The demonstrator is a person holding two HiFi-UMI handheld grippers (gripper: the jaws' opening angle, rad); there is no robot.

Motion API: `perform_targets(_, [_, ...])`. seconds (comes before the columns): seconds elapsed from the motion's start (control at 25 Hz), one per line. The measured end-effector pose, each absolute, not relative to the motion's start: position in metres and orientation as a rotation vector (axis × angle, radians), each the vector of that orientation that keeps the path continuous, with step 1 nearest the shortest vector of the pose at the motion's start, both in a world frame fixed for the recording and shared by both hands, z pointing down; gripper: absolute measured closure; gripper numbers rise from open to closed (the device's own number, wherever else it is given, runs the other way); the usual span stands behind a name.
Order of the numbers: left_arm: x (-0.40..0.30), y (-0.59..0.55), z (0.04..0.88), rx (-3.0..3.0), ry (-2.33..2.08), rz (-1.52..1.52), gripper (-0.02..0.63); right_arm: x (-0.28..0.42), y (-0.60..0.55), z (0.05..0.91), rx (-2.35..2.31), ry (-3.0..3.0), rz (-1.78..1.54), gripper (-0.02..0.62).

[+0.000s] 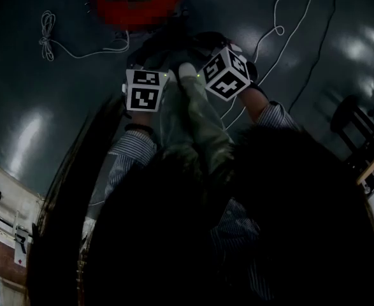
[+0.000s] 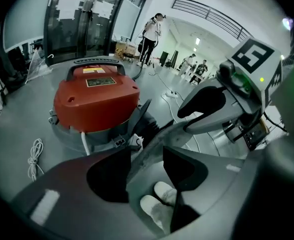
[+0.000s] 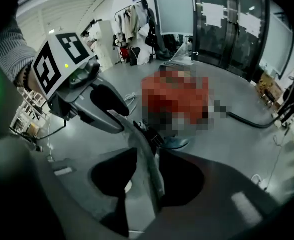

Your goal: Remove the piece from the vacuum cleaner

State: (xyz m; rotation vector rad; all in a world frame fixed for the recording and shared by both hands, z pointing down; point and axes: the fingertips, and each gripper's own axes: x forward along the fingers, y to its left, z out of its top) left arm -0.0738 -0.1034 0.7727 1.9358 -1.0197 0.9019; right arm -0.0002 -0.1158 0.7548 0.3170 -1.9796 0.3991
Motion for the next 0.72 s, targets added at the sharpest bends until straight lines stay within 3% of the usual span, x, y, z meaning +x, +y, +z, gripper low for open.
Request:
perform_targets(0.2, [-0.075,-0.099,0.793,1.957,-0.947,1.017,0.393,0.010,-0.115,0.774,0.297,-1.923,0.370,0.462])
perform_targets(0.32, [-0.077,-0.096,0.800,1.960,-0.920,1.071,0.395,0.015,-0.115,0.780,0.306,-1.908,0.389,0.495])
perform_targets(0.6, [-0.071,-0.095,0.802,1.974,-0.896,1.059,0.531,0.013,-0.114,0.778,0.322,-1.927,0.442,0.549])
perform_targets(0.72, [-0.069,-0.093,0.802,1.959,-0.880,1.038,0.556,0.013,-0.113,0.777,0.325,-1.935,0.478,0.557])
